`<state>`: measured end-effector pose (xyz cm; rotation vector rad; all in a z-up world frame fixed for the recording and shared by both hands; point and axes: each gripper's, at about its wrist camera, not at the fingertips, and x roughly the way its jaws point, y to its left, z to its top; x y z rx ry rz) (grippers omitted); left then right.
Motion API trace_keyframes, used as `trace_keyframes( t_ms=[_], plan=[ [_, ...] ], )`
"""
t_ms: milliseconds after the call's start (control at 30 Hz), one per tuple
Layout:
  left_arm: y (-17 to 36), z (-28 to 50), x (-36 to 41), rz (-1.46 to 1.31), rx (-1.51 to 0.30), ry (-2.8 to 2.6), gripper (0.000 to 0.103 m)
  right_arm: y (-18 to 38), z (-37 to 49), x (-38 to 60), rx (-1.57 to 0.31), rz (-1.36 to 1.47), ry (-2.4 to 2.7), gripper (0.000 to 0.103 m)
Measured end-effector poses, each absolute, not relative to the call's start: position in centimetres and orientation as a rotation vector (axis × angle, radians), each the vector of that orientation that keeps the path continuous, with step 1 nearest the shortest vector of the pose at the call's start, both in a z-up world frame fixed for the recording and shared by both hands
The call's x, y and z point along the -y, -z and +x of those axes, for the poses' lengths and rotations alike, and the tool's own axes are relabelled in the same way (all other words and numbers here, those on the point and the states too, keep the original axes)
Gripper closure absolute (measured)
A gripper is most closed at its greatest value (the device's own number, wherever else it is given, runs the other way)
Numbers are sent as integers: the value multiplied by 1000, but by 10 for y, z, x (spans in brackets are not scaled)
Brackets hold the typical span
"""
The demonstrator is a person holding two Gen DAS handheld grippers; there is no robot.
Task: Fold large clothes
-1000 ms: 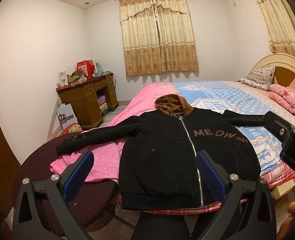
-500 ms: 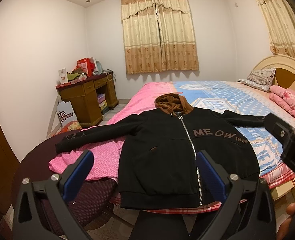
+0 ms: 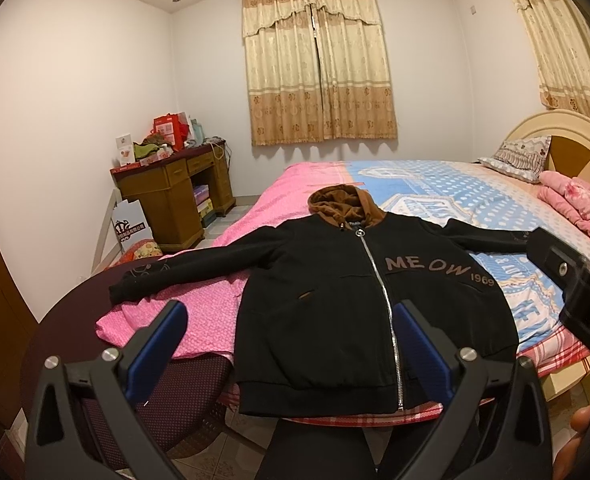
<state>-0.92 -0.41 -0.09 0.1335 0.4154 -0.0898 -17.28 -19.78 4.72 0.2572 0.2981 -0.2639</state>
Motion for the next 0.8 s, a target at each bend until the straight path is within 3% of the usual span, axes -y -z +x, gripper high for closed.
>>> trace_keyframes(
  t_ms=[800],
  plan=[
    [0, -8, 2, 131, -421, 90, 0, -45, -172, 196, -314, 264, 254, 1]
  ],
)
